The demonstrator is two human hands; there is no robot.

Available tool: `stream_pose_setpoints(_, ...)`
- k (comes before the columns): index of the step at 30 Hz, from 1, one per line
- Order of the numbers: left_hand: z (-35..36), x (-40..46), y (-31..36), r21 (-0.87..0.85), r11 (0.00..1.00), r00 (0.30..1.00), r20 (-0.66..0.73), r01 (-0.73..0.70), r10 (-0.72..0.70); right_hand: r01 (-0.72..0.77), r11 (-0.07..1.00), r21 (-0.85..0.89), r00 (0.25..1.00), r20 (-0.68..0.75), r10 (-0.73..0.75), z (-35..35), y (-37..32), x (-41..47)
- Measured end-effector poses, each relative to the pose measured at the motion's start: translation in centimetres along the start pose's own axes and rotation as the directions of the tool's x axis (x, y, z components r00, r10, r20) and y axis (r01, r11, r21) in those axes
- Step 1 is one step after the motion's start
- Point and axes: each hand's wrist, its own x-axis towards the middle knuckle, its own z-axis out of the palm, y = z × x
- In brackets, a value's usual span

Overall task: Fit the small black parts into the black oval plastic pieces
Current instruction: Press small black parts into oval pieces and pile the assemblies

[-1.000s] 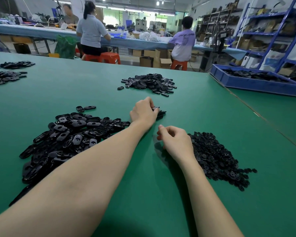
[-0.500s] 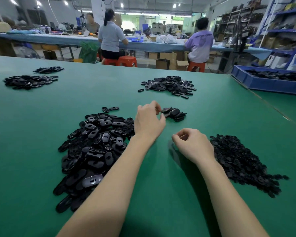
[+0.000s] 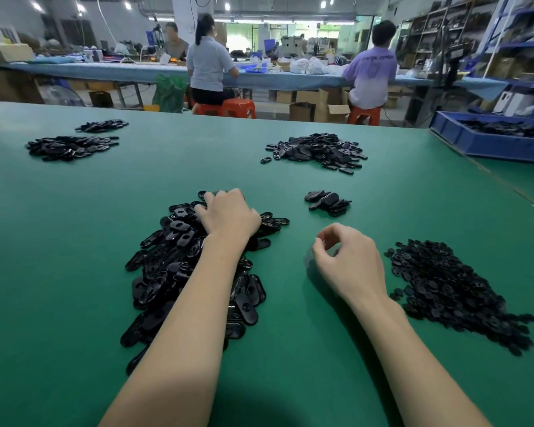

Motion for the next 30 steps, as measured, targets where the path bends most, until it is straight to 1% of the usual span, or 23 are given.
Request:
stream_pose_setpoints(5,0.5,-0.4,0.0,-0.052,0.998,0.999,0.028,0.021,-0.019,-0.01,0.998,-0.06,1.0,-0.018,0.009,-0.1,0.2,0.0)
stream_pose_setpoints(10,0.2,-0.4,0.1,-0.111,0.993,0.999,0.028,0.033,-0.03,-0.02,0.999,-0.027,1.0,0.007,0.02,-0.1,0.3,0.0)
stream_pose_setpoints(15,0.0,-0.8,0.4,-0.187,0.982,1.0,-0.017,-0.007,0.004,-0.024,1.0,0.005,1.0,0.019,0.023,0.0,0.5,-0.1)
stream_pose_setpoints(17,-0.3,-0.8,0.8,-0.248,0.968,0.999,-0.04,-0.039,0.03,-0.028,0.999,0.02,1.0,0.012,0.028,-0.1,0.5,0.0)
stream_pose_setpoints(19,-1.1,-0.9,1.7,-0.403,0.911,0.996,-0.049,-0.092,0.079,-0.041,0.998,0.042,0.999,-0.003,0.042,-0.3,0.4,0.1)
stream_pose_setpoints(21,-2.0,-1.4,3.1,-0.582,0.798,0.987,-0.061,-0.155,0.148,-0.061,0.995,0.082,0.998,-0.007,0.062,-0.7,0.5,0.4)
stream_pose_setpoints(22,-2.5,-1.7,3.9,-0.637,0.747,0.98,-0.081,-0.192,0.182,-0.07,0.992,0.104,0.998,0.001,0.07,-1.1,0.6,0.6)
stream_pose_setpoints(24,-3.0,-2.8,5.4,-0.678,0.682,0.957,-0.118,-0.273,0.266,-0.095,0.984,0.154,0.995,0.033,0.091,-1.9,0.8,1.1)
stream_pose_setpoints(26,-2.7,-4.1,6.8,-0.68,0.651,0.926,-0.114,-0.338,0.361,-0.15,0.953,0.262,0.988,0.068,0.136,-2.8,1.2,1.7)
stream_pose_setpoints(28,-1.7,-5.3,7.9,-0.673,0.643,0.901,-0.08,-0.365,0.427,-0.227,0.891,0.393,0.973,0.122,0.195,-3.8,1.7,2.1)
stream_pose_setpoints(30,-0.5,-6.4,8.4,-0.687,0.638,0.894,-0.038,-0.348,0.446,-0.291,0.845,0.448,0.956,0.172,0.238,-4.9,2.3,2.3)
